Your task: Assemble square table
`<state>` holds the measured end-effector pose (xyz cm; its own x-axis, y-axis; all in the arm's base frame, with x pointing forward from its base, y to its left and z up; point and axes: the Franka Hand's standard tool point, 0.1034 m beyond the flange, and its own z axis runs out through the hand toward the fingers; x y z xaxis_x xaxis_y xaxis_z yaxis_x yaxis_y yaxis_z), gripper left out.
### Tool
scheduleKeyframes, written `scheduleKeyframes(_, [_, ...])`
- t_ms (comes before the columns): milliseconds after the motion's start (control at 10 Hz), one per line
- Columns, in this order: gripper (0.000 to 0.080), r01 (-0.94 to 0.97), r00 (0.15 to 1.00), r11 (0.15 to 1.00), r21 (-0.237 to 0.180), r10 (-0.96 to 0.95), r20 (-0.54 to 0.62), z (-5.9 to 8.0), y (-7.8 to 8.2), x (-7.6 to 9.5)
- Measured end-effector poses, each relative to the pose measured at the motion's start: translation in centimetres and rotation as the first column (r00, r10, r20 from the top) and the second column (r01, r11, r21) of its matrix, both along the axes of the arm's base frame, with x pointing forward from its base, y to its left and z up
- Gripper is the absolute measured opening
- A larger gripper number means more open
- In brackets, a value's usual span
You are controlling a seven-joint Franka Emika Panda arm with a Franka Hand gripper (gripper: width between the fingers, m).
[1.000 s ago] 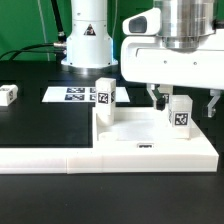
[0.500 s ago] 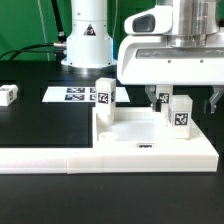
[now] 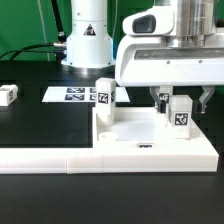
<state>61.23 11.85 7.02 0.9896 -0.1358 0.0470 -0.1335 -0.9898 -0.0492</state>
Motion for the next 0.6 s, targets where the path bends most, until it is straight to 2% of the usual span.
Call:
scheduleKeyframes(100, [0.0362,0.001,1.000,1.000,0.000,-0.001,0.000,0.00,-0.01,0.00])
scheduleKeyframes(200, [0.0289,0.024,1.000,1.000,0.001,-0.024,-0.001,-0.01,-0.01,0.00])
scheduleKeyframes(300, [0.0289,0.025,1.000,1.000,0.001,-0.025,-0.001,-0.01,-0.02,0.00])
scheduleKeyframes(500, [0.0289,0.196,0.981,0.980,0.019,-0.196,0.000,-0.05,-0.13,0.12])
scheduleKeyframes(600, [0.0289,0.331,0.943,0.943,0.043,-0.332,-0.001,-0.04,-0.19,0.21])
